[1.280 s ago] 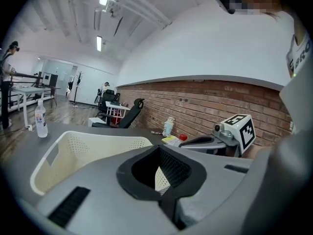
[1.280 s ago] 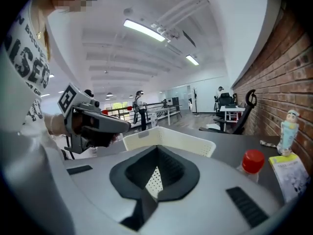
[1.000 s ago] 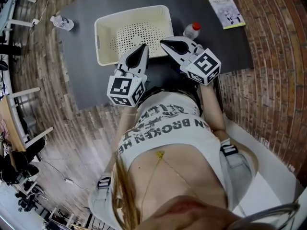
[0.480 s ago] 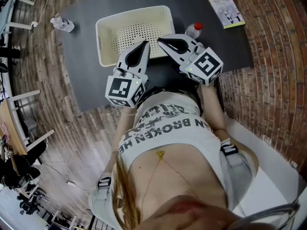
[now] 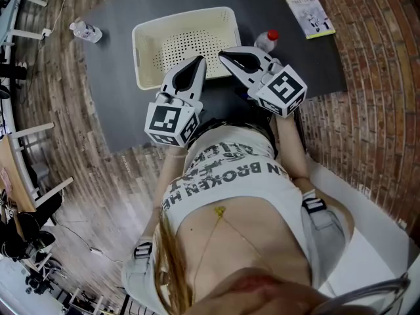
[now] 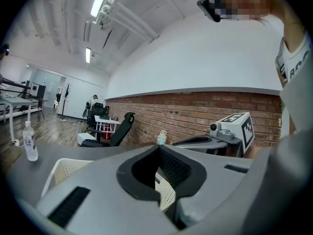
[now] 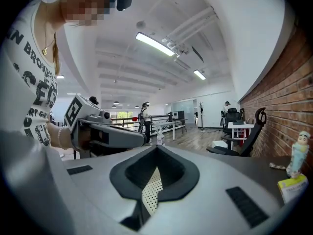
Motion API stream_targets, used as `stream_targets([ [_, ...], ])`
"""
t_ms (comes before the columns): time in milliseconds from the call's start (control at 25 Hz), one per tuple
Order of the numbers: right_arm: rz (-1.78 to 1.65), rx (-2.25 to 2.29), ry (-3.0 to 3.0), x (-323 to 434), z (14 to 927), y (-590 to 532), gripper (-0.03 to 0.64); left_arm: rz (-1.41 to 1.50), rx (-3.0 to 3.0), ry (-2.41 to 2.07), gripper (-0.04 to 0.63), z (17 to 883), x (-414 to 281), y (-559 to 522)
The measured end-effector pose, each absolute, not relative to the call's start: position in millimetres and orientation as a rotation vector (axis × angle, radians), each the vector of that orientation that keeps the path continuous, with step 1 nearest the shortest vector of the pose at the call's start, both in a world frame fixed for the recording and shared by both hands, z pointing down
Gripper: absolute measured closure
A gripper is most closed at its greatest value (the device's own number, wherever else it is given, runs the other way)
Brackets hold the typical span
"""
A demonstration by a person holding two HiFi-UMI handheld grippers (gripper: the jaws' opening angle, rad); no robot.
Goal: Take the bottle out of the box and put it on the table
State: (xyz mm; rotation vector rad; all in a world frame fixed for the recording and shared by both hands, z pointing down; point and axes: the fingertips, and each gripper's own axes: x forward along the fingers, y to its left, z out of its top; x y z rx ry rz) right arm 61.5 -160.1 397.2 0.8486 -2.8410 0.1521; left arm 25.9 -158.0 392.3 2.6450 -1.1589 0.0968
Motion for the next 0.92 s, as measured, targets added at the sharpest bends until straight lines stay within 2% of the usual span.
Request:
stream_targets([
  [920, 0.156, 0.850, -2.813, 63.3, 405.1, -160.7, 0.609, 0.124, 2.620, -1.186, 0.591, 400.0, 22.3, -152.5],
])
